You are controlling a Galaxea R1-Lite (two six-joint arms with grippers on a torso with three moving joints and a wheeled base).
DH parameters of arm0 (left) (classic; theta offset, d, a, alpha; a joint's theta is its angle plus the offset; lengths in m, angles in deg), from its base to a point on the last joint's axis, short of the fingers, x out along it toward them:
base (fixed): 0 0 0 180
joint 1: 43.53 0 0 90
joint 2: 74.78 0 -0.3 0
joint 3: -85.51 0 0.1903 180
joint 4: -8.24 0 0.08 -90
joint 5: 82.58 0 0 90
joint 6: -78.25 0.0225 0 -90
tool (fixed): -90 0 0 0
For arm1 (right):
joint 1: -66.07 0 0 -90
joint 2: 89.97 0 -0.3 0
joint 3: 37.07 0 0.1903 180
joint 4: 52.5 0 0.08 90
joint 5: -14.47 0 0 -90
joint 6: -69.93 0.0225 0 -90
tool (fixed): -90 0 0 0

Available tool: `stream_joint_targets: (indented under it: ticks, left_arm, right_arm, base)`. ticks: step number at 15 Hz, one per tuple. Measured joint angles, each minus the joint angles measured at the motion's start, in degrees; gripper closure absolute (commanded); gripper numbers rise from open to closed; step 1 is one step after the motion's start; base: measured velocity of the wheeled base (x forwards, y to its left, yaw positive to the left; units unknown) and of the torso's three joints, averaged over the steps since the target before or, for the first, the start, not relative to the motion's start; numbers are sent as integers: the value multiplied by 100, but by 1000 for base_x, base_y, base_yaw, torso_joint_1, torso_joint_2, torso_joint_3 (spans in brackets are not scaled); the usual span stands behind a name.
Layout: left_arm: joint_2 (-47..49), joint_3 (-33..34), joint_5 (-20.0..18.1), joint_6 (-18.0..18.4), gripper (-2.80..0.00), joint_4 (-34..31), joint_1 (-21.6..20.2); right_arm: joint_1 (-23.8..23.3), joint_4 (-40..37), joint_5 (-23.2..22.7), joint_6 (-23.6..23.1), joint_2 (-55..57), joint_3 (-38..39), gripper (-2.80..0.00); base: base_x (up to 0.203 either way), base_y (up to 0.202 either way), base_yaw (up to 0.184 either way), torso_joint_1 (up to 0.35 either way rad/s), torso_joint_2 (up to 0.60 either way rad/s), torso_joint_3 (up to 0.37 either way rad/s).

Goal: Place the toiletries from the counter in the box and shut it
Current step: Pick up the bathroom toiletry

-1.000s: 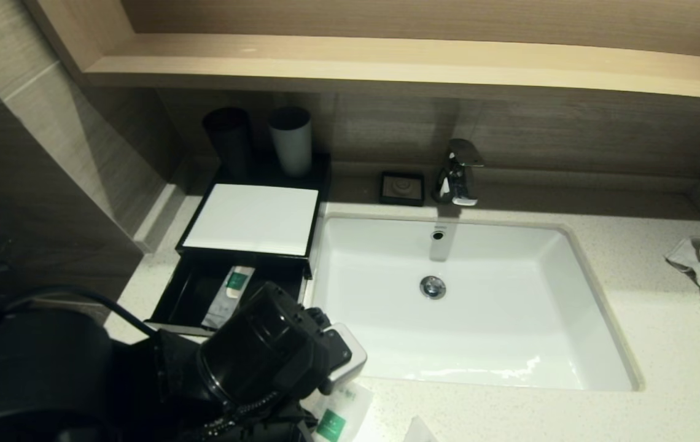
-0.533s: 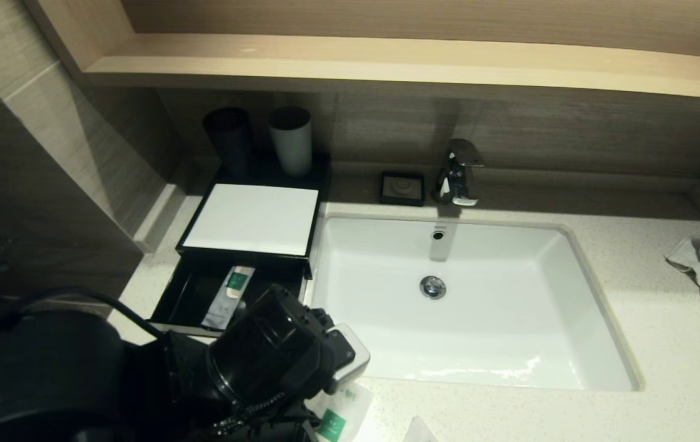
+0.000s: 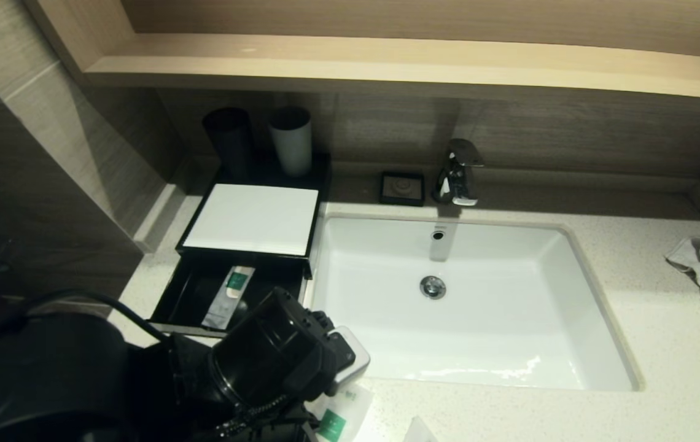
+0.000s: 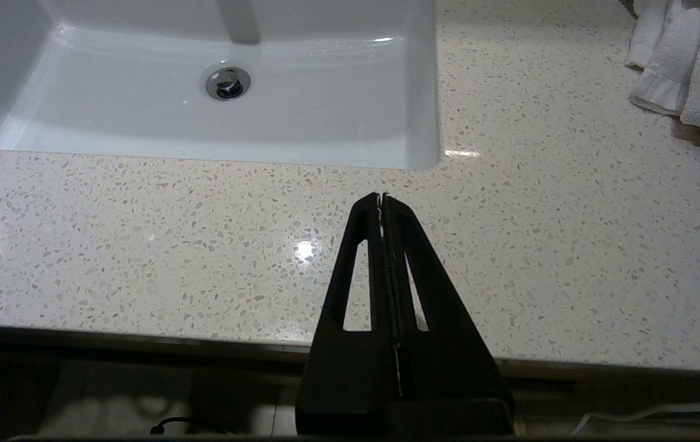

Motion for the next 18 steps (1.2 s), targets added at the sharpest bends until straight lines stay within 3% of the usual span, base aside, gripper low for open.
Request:
stream_joint_targets:
  ticks: [11,16,17,18]
  left_arm:
    - [66,-34,29,-4,0,-4,0]
    - [130,-236,254,-24,0,-332,0]
    - [163,-335,274,-85,-96,-520,0]
    - [209,-448,311,-219,-280,-721,0]
  right_arm:
    - [0,0,0,-2,0,0,0]
    - [0,1,0,-1,0,0,0]
    - [0,0,5,2,0,0,0]
    - [0,0,2,2,0,0,0]
  base:
    - [0,0,0,0,0,0]
    - [0,0,0,0,0,0]
    - [0,0,0,0,0,0]
    - [0,0,0,0,0,0]
